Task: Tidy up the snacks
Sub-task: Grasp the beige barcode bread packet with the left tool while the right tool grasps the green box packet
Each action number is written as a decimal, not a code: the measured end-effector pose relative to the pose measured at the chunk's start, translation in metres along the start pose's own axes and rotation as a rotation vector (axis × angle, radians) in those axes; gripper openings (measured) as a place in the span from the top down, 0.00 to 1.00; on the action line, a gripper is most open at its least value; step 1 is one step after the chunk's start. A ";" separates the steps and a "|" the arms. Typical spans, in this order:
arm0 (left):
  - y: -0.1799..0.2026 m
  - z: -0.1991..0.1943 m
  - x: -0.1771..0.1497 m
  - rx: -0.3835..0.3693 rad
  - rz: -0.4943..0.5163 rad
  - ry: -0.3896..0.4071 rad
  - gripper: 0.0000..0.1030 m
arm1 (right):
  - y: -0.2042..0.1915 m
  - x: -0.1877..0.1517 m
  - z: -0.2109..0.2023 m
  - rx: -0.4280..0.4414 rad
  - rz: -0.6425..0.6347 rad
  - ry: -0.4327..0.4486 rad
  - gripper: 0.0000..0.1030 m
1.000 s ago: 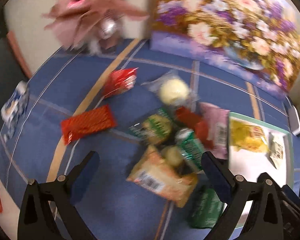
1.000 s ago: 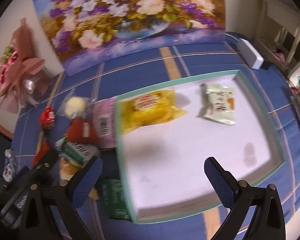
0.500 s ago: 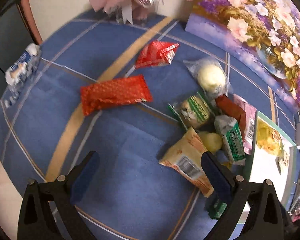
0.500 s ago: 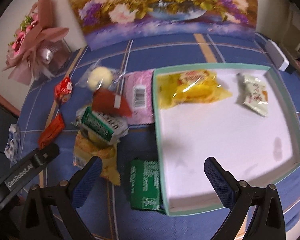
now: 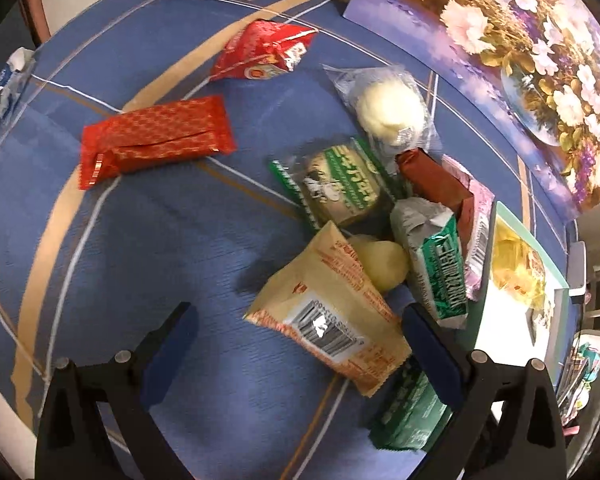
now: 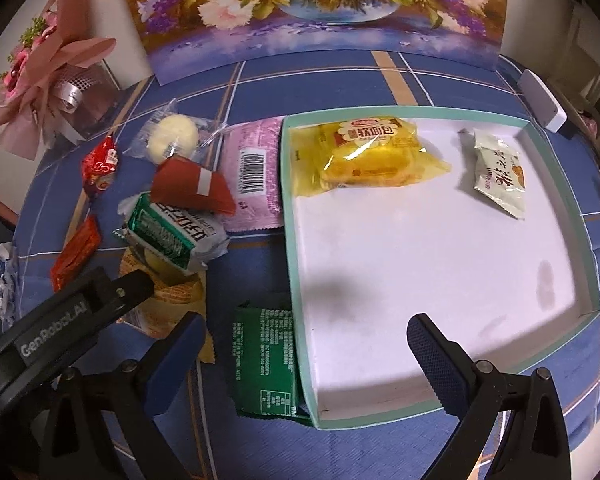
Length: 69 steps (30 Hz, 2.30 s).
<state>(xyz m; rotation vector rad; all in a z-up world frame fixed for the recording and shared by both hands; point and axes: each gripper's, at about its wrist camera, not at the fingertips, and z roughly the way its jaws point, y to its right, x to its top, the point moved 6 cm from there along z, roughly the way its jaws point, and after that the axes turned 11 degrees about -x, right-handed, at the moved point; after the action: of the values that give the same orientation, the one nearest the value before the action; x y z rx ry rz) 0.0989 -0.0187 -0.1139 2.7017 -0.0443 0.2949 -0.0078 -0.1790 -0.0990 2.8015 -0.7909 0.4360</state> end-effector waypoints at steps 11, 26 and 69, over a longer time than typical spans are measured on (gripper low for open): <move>0.010 0.023 0.002 -0.031 -0.010 -0.051 0.12 | 0.004 0.000 0.003 -0.025 -0.005 -0.007 0.01; -0.003 -0.002 -0.028 -0.064 -0.010 -0.090 0.57 | 0.003 -0.003 0.005 -0.038 -0.041 -0.023 0.05; -0.032 -0.020 -0.023 -0.040 -0.116 -0.078 0.56 | -0.052 -0.027 -0.001 0.117 -0.187 -0.086 0.58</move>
<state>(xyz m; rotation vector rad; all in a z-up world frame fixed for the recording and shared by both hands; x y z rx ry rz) 0.0752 0.0189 -0.1136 2.6628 0.0826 0.1522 -0.0025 -0.1224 -0.1124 2.9851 -0.5280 0.3425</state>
